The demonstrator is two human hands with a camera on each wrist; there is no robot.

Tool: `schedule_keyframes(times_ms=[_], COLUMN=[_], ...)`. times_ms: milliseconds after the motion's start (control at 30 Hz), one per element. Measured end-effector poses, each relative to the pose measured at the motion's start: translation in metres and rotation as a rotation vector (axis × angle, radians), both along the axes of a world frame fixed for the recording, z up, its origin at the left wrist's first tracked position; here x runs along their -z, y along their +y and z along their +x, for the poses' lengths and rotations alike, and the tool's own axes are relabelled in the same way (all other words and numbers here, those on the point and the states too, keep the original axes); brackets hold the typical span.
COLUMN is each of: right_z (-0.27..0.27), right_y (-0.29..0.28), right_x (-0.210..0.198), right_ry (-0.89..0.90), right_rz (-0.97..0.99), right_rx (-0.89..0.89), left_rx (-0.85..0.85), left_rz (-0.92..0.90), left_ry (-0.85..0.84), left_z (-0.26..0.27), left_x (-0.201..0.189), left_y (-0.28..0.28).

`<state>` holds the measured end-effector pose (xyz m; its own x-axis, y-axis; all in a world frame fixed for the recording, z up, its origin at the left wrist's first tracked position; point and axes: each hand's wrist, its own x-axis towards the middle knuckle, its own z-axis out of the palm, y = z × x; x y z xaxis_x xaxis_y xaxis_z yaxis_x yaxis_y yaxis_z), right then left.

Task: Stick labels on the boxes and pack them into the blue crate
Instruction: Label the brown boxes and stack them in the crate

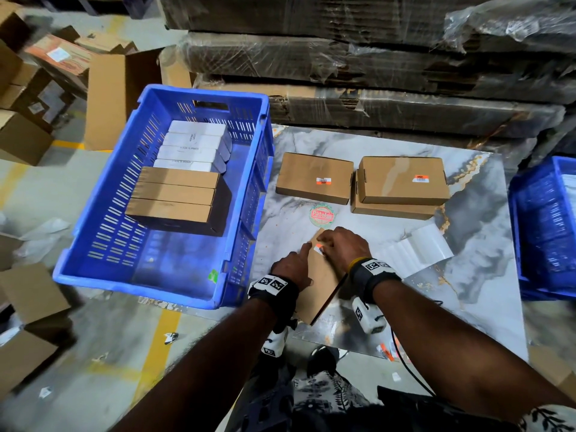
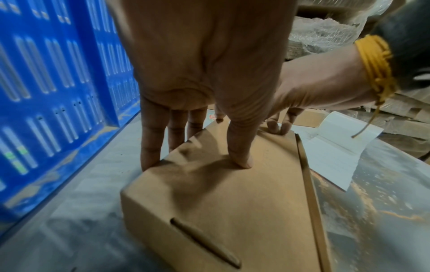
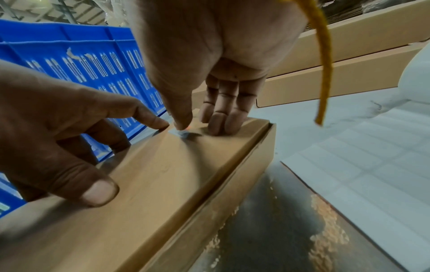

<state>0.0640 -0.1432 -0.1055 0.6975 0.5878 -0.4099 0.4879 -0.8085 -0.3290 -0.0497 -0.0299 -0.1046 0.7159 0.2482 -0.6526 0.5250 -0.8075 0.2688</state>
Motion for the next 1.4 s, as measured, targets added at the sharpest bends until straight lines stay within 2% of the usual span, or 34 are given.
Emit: schedule_keyframes(times_ms=[167, 467, 633, 800, 1067, 1233, 1400], right_z=[0.005, 0.007, 0.014, 0.018, 0.018, 0.015, 0.002], right_y=[0.01, 0.019, 0.021, 0.022, 0.01, -0.012, -0.009], right_x=[-0.004, -0.003, -0.001, 0.002, 0.011, 0.013, 0.01], right_ry=[-0.095, -0.148, -0.124, -0.099, -0.046, -0.009, -0.051], right_rz=[-0.053, -0.079, -0.098, -0.128, -0.068, 0.104, 0.059], right_rx=[-0.113, -0.225, -0.349, -0.398, -0.381, -0.165, -0.196], left_rx=[0.006, 0.004, -0.003, -0.012, -0.018, -0.012, -0.013], left_rz=[0.009, 0.0, -0.007, -0.016, -0.019, -0.02, -0.01], left_ry=[0.002, 0.008, 0.014, 0.016, 0.01, 0.009, 0.016], left_z=[0.0, 0.001, 0.001, 0.002, 0.0, 0.001, 0.002], left_x=[0.002, 0.003, 0.004, 0.004, 0.003, 0.001, 0.001], left_y=[0.0, 0.001, 0.001, 0.001, 0.001, 0.001, -0.001])
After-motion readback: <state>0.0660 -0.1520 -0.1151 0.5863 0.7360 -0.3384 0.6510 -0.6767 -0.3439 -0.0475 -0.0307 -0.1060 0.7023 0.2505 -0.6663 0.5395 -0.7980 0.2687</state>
